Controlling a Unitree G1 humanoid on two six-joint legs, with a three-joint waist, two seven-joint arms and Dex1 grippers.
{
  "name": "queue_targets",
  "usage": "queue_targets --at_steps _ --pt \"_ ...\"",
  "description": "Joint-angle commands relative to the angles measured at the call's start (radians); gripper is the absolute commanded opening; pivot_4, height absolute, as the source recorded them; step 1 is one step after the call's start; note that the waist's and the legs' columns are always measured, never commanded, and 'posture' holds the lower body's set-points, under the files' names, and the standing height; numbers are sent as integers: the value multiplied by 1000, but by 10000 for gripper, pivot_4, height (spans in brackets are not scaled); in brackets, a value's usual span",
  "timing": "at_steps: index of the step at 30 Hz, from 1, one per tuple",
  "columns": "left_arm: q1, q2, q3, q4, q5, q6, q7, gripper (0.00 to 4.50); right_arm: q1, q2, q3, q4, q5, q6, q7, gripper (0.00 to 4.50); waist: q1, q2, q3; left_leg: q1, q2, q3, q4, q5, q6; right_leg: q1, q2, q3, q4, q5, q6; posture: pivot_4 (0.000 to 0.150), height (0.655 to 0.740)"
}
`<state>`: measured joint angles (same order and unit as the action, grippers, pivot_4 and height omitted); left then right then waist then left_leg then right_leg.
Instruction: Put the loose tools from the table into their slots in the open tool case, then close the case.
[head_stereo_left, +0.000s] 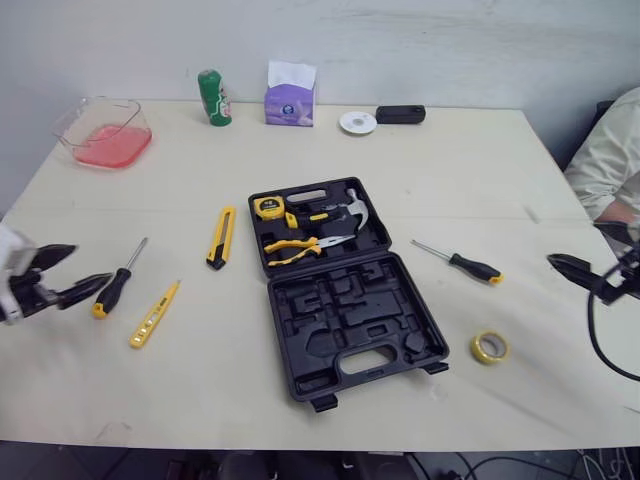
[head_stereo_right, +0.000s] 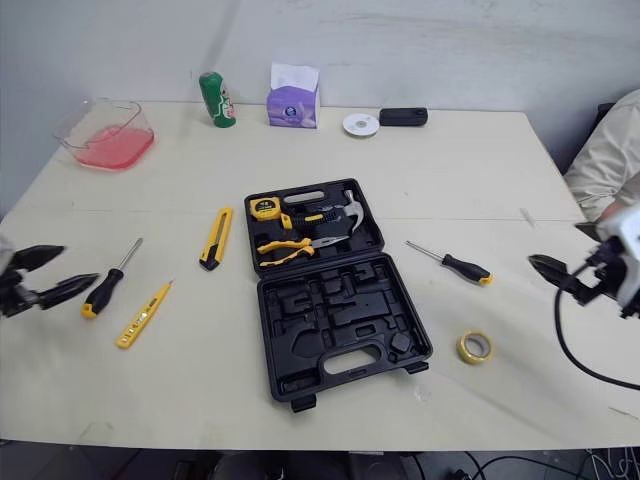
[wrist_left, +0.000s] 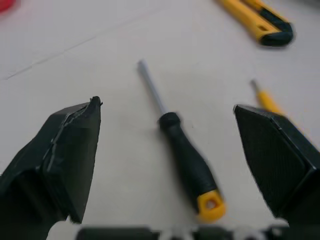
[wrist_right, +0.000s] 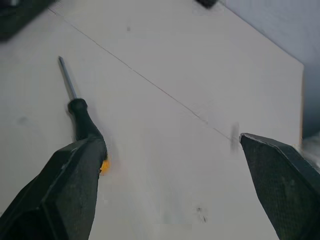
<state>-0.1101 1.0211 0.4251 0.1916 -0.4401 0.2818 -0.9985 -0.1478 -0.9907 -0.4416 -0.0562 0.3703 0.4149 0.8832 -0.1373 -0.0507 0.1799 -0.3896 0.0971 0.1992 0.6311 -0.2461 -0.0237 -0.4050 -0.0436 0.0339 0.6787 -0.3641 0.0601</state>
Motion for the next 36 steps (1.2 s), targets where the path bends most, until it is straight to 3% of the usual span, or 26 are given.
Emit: queue_targets --at_steps 1,2,6,13,15,16,29,36 --pt "-27 -69 -102 -244 -44 151 85 44833 -128 56 147 -52 -15 52 -49 45000 1 0 0 0 0 0 0 0 0 0 0 0 0 0 0 1500 7244" --pt "-43 -97 -147 -307 -49 197 109 44833 -181 85 206 -58 -26 72 -62 45000 0 0 0 0 0 0 1 1 0 0 1 0 1 0 0 1500 7244" --pt "-89 -146 -264 -427 -21 314 163 32784 -302 155 345 -39 -69 91 -69 45000 2 1 1 -1 0 0 3 2 1 -1 2 2 3 1 1 1500 7244" --pt "-170 -224 -353 -399 35 351 229 574 -385 245 474 36 -143 76 -91 10987 10 1 1 -2 1 0 4 3 0 -2 4 2 4 0 1 1500 7244" --pt "-176 -244 -373 -395 39 357 236 0 -392 270 501 65 -167 63 -97 944 12 1 1 -2 1 0 4 3 0 -2 4 2 4 0 1 1500 7244" --pt "-176 -252 -383 -395 43 360 239 0 -394 279 514 78 -179 54 -97 359 13 1 1 -2 1 0 5 3 0 -2 4 2 4 0 1 1500 7244" --pt "-202 -351 -450 -401 83 383 288 0 -467 421 577 282 -279 -52 -143 359 20 1 1 -2 2 0 12 3 0 -2 4 3 11 0 1 1500 7244" --pt "-242 -367 -470 -352 113 354 267 0 -463 460 581 275 -265 -98 -83 359 20 1 1 -2 2 0 14 3 0 -2 5 2 12 1 0 1500 7244"
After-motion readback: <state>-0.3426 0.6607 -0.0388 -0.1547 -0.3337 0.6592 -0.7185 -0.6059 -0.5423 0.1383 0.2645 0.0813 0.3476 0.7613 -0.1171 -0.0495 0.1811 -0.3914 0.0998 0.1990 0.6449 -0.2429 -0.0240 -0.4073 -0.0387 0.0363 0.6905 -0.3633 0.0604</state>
